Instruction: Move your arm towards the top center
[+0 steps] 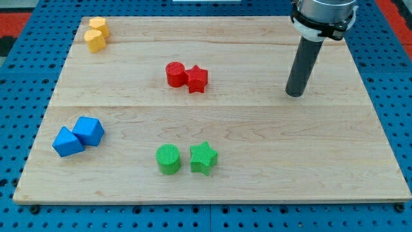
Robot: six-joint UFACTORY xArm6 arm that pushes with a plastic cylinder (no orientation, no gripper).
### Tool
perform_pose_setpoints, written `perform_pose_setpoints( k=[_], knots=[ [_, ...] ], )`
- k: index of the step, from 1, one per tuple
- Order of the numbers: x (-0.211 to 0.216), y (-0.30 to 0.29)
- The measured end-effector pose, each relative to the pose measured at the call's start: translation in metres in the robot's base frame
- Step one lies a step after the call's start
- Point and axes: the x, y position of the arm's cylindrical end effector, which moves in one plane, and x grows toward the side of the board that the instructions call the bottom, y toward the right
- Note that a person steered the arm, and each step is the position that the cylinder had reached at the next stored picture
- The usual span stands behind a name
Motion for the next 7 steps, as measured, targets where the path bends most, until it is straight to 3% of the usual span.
perform_pose_setpoints(
  k=[4,7],
  knots=[
    [0.0,-0.001],
    [0.004,-0.037]
  ],
)
